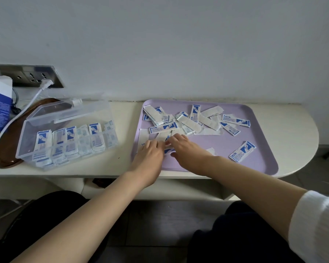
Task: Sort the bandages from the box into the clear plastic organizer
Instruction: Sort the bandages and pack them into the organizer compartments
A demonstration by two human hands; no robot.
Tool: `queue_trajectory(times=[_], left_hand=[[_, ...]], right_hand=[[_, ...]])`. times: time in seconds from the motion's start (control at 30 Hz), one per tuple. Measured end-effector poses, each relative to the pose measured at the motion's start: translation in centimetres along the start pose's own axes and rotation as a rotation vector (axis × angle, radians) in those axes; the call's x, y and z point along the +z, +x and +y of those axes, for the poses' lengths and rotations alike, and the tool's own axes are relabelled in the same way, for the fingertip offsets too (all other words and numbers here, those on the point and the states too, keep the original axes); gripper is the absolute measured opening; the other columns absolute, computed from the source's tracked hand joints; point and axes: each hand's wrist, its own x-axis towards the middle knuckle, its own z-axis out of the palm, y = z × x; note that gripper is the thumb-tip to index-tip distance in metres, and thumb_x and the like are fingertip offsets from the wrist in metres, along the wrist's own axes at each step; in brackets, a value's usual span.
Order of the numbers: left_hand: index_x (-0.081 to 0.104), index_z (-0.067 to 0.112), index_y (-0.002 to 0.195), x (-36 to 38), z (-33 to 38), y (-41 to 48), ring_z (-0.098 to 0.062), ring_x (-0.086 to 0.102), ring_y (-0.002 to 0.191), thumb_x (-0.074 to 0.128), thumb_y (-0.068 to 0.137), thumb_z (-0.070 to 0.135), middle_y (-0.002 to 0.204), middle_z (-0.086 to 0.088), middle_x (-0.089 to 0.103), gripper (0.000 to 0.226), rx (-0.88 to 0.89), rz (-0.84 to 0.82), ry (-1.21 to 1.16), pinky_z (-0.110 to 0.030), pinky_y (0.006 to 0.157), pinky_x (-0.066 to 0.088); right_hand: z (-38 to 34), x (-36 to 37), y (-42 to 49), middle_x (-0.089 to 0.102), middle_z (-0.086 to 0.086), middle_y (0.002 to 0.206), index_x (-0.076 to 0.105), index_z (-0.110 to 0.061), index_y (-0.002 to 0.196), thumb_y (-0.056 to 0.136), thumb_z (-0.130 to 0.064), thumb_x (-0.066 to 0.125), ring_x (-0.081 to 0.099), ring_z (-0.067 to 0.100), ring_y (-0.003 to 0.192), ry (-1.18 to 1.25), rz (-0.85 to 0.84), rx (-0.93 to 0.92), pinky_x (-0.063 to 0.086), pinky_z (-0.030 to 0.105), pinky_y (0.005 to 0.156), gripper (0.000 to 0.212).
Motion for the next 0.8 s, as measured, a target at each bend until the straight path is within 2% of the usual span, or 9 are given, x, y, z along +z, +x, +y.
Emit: queue_trajectory(times=[0.13, 0.23, 0.3, 0.37, 0.57, 0.67, 0.7, 0.77, 0.8], left_hand=[[0.038, 0.008, 0.119, 0.1, -0.3, 0.1, -0.027, 0.042, 0.111, 0.039, 0.087, 0.003, 0.123, -0.012, 0.042, 0.033, -0.007, -0.012, -0.017, -0.029, 0.085, 0.03], [0.037, 0.007, 0.121, 0.6, -0.3, 0.1, -0.026, 0.04, 0.113, 0.041, 0.088, 0.009, 0.123, -0.012, 0.041, 0.034, -0.01, -0.061, -0.039, -0.03, 0.093, 0.029], [0.037, 0.006, 0.12, 0.7, -0.2, 0.0, -0.026, 0.04, 0.113, 0.042, 0.086, 0.007, 0.121, -0.012, 0.041, 0.034, -0.03, -0.053, -0.081, -0.031, 0.096, 0.029], [0.039, 0.007, 0.115, 0.6, -0.2, -0.1, -0.026, 0.041, 0.112, 0.043, 0.084, 0.002, 0.119, -0.011, 0.041, 0.031, -0.053, -0.036, -0.124, -0.029, 0.095, 0.03], [0.042, 0.008, 0.108, 0.0, -0.9, -0.4, -0.027, 0.049, 0.104, 0.037, 0.088, -0.004, 0.112, -0.012, 0.051, 0.023, -0.064, 0.022, -0.23, -0.029, 0.078, 0.034], [0.035, 0.013, 0.104, -1.0, -1.3, -0.6, -0.029, 0.055, 0.083, 0.031, 0.087, -0.008, 0.097, -0.009, 0.057, 0.026, -0.086, -0.004, -0.37, -0.037, 0.064, 0.038], [0.033, 0.015, 0.102, -1.3, -1.6, -0.8, -0.028, 0.055, 0.078, 0.03, 0.087, -0.007, 0.093, -0.008, 0.058, 0.026, -0.082, -0.021, -0.418, -0.039, 0.064, 0.041], [0.041, 0.015, 0.105, -1.5, -2.3, -0.9, -0.022, 0.053, 0.072, 0.031, 0.09, -0.004, 0.091, -0.004, 0.06, 0.025, -0.077, -0.023, -0.523, -0.035, 0.066, 0.044], [0.049, 0.016, 0.109, -1.7, -2.7, -1.0, -0.019, 0.052, 0.068, 0.034, 0.093, -0.001, 0.09, -0.002, 0.061, 0.028, -0.092, 0.003, -0.589, -0.03, 0.064, 0.044]], right_hand=[[-1.0, 0.5, -0.1, 0.033, 0.011, 0.139, 0.031, -0.006, 0.137, 0.09, 0.002, 0.048, 0.031, 0.024, 0.132, 0.279, 0.055, 0.099, 0.026, 0.026, 0.104, 0.051], [-1.7, 1.4, -0.3, 0.034, 0.016, 0.136, 0.03, -0.001, 0.137, 0.088, -0.002, 0.056, 0.035, 0.027, 0.128, 0.347, 0.036, 0.062, 0.027, 0.021, 0.1, 0.055], [-1.8, 1.8, -0.3, 0.035, 0.014, 0.135, 0.034, -0.001, 0.135, 0.089, -0.004, 0.056, 0.04, 0.028, 0.123, 0.314, 0.064, 0.071, 0.029, 0.02, 0.097, 0.051], [-1.4, 1.9, -0.2, 0.038, 0.012, 0.133, 0.044, -0.003, 0.129, 0.092, -0.001, 0.049, 0.044, 0.028, 0.12, 0.221, 0.116, 0.073, 0.036, 0.028, 0.097, 0.038], [-0.5, 0.9, 0.3, 0.051, 0.009, 0.118, 0.056, -0.007, 0.111, 0.095, -0.003, 0.044, 0.045, 0.025, 0.11, -0.07, 0.172, -0.028, 0.04, 0.031, 0.088, 0.02], [-0.9, -0.5, 0.4, 0.062, 0.007, 0.098, 0.058, -0.006, 0.103, 0.092, 0.003, 0.043, 0.06, 0.023, 0.084, 0.19, 0.161, 0.053, 0.05, 0.032, 0.073, 0.021], [-1.1, -0.8, 0.5, 0.062, 0.006, 0.089, 0.058, -0.003, 0.1, 0.091, 0.006, 0.042, 0.061, 0.019, 0.072, 0.318, 0.146, 0.091, 0.053, 0.026, 0.066, 0.021], [-1.5, -1.6, 0.6, 0.063, 0.01, 0.081, 0.059, 0.001, 0.094, 0.091, 0.004, 0.046, 0.058, 0.014, 0.061, 0.556, 0.134, 0.153, 0.052, 0.016, 0.055, 0.013], [-1.7, -2.0, 0.6, 0.065, 0.014, 0.082, 0.059, 0.0, 0.091, 0.091, 0.003, 0.049, 0.059, 0.015, 0.06, 0.653, 0.144, 0.169, 0.053, 0.017, 0.057, 0.011]])
